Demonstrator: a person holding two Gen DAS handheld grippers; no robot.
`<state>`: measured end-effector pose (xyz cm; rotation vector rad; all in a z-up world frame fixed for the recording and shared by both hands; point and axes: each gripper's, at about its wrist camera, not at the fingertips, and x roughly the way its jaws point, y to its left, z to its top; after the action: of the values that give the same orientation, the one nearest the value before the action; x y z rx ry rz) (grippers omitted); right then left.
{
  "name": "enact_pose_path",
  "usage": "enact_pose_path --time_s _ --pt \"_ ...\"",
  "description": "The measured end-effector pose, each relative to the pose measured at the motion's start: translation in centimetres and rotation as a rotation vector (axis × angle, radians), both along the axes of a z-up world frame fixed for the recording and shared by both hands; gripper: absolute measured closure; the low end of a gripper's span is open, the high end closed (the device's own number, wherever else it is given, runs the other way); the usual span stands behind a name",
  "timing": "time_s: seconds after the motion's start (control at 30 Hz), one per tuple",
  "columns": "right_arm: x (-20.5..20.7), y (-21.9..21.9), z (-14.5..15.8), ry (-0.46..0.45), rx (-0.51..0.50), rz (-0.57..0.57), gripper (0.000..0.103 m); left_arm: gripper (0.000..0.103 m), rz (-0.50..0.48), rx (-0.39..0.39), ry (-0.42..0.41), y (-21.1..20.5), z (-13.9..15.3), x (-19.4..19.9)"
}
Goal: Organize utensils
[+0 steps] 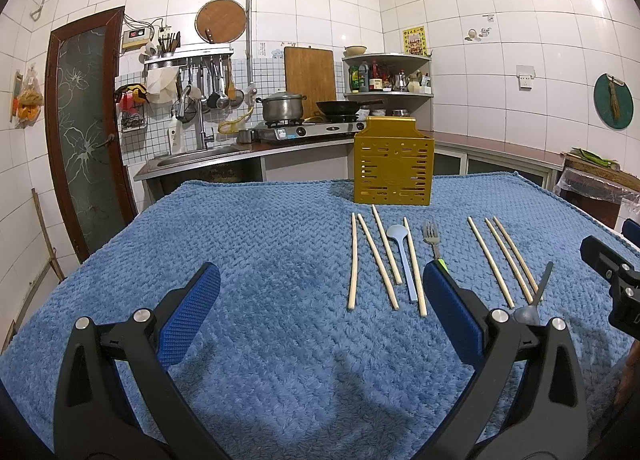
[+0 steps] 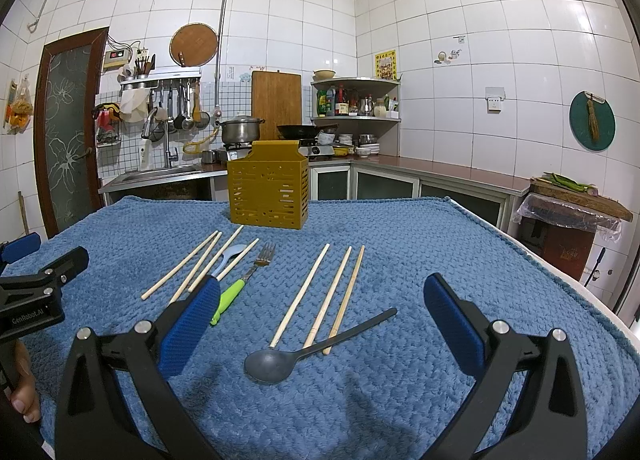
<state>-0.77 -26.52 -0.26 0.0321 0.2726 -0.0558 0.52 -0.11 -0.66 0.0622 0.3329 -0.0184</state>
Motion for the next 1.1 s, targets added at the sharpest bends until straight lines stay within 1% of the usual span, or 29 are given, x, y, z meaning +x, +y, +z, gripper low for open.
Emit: enact_pose_path --time_s 0.2,0.3,0.4,0.5,0.57,0.63,0.7,0.83,0.93,0.97,1.03,1.1 --pt "-0.1 -0.1 0.1 -0.009 0.004 0.004 0.004 0.005 -0.002 -0.001 0.001 0.0 0.0 0.0" --pt "-0.3 -0.6 0.3 -0.009 0.023 0.043 0.004 0.005 -0.011 -0.005 0.035 0.0 0.0 0.2" --pt "0.0 -1.2 1.2 0.027 0.04 0.06 0.004 0.005 -0.041 -0.019 0.072 0.0 0.5 0.4" --pt "0.6 -1.6 2.4 0.032 0.037 0.04 0.004 0.005 -0.041 -0.026 0.069 0.2 2.0 0.7" --pt "1.0 -1.7 3.5 0.026 0.039 0.04 0.004 0.005 -0.029 -0.015 0.058 0.3 3.2 1.1" --pt "1.7 -1.6 4.8 0.015 0.012 0.029 0.004 0.005 -0.014 0.001 0.054 0.3 4.4 1.7" --pt "2.7 -1.5 6.3 0.011 -0.03 0.025 0.004 0.005 -0.013 0.002 0.066 0.5 5.7 2.8" --pt "4.9 -1.8 10.0 -0.007 -0.054 0.045 0.004 0.005 -0.008 -0.034 0.112 1.2 8.4 5.5" --pt "7.3 -2.4 12.1 0.018 -0.01 0.066 0.004 0.005 -0.013 -0.042 0.14 1.3 10.2 7.8" --pt "8.7 -2.6 12.8 0.035 -0.004 0.072 0.004 0.005 -0.017 -0.04 0.145 1.1 10.8 8.6" --pt "11.1 -2.6 13.6 0.07 -0.025 0.067 0.004 0.005 -0.038 -0.053 0.166 1.0 11.9 10.3" --pt "12.7 -2.8 13.7 0.09 -0.022 0.063 0.004 0.005 -0.046 -0.076 0.176 0.9 12.8 12.0"
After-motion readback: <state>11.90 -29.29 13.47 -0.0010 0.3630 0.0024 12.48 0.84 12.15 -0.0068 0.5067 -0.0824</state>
